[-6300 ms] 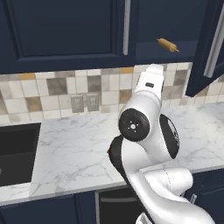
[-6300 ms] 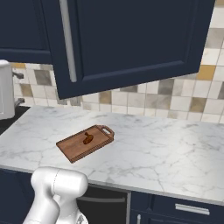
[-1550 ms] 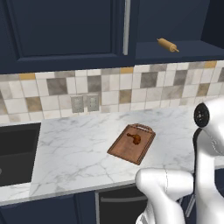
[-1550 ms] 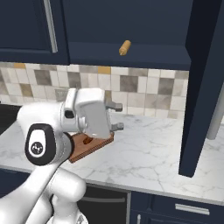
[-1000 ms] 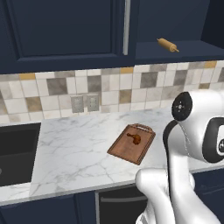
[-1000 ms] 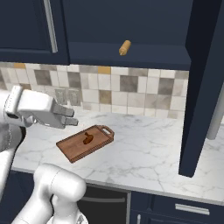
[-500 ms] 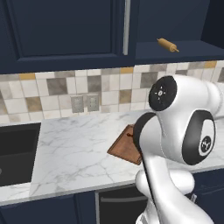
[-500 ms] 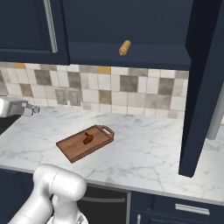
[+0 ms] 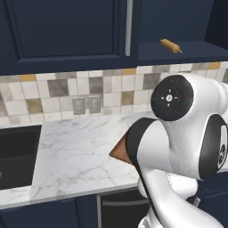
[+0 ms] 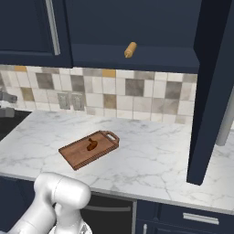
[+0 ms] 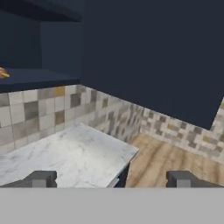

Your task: Open the cabinet, retrieve the rolling pin, and place it next to the meat on the cutting board to prepare for tenderizing.

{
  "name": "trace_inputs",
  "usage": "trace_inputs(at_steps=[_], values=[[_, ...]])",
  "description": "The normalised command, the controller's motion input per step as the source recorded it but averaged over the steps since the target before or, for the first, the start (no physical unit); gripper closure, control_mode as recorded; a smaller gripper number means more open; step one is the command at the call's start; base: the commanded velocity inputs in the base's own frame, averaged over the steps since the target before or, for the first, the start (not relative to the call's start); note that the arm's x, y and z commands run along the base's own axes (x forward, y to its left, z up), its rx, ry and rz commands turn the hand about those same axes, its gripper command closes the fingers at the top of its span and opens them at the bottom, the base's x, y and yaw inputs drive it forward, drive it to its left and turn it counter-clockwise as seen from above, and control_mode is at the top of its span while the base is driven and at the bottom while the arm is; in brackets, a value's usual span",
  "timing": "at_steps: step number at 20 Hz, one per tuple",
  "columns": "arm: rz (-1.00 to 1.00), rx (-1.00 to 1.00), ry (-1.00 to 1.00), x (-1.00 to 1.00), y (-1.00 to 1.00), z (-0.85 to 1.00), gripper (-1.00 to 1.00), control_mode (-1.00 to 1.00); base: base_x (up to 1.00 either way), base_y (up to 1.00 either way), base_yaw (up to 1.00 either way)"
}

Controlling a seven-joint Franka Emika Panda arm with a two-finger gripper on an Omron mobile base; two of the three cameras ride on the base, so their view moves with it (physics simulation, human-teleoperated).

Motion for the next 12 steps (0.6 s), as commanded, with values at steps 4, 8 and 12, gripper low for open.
trace_inputs(at_steps=[4, 8, 12], values=[[0.07, 0.00, -0.24, 0.00, 0.00, 0.06, -1.00, -1.00, 0.00, 0.00, 0.00], [0.08, 0.02, -0.19, 0.00, 0.00, 0.07, -1.00, -1.00, 0.00, 0.00, 0.00], [0.08, 0.04, -0.20, 0.00, 0.00, 0.15, -1.00, -1.00, 0.00, 0.00, 0.00]])
